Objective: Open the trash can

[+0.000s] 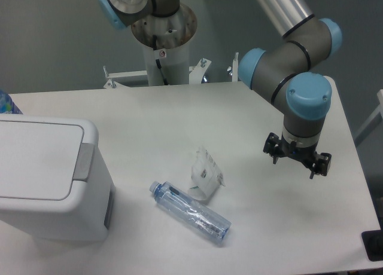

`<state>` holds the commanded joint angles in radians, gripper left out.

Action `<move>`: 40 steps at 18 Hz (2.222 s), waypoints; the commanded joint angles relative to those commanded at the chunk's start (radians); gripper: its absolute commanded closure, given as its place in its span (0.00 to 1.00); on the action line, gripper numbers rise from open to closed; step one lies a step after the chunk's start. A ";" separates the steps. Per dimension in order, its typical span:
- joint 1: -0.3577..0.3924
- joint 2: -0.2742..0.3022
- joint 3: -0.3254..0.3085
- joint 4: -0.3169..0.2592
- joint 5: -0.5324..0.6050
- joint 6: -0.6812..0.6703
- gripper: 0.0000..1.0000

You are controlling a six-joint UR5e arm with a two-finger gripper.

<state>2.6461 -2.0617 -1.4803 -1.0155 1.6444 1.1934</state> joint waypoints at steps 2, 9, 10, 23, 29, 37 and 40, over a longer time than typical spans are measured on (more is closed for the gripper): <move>0.000 0.000 -0.003 0.000 0.000 0.000 0.00; -0.006 0.014 -0.037 0.046 -0.018 -0.011 0.00; -0.005 0.031 -0.055 0.057 -0.037 -0.012 0.00; -0.126 0.178 -0.094 0.064 -0.330 -0.511 0.00; -0.182 0.230 -0.089 0.069 -0.413 -0.615 0.00; -0.235 0.282 -0.074 0.071 -0.514 -0.757 0.00; -0.262 0.293 -0.069 0.095 -0.538 -0.839 0.00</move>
<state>2.3839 -1.7687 -1.5493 -0.9205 1.1061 0.3546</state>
